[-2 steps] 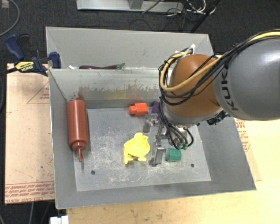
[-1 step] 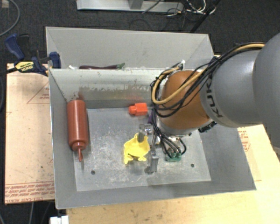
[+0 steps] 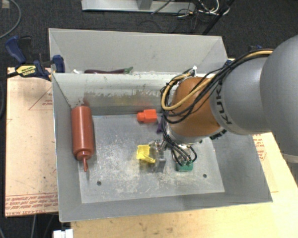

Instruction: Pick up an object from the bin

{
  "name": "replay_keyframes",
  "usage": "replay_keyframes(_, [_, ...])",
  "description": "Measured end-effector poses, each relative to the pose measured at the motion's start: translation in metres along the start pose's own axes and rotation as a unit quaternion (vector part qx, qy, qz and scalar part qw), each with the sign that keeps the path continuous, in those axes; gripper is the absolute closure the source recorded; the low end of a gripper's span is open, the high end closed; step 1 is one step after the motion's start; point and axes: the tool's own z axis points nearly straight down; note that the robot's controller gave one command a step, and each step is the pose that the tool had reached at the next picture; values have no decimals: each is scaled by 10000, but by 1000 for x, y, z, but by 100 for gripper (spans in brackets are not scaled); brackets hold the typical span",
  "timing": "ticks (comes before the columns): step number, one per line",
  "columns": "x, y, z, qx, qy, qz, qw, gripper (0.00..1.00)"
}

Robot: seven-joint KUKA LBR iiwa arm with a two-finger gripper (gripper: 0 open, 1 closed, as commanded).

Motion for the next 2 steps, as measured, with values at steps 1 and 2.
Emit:
replay_keyframes(1, [0, 0, 0, 0, 0, 0, 10000, 100])
replay_keyframes(2, [-4, 1, -30, 2, 60, -3, 10000, 100])
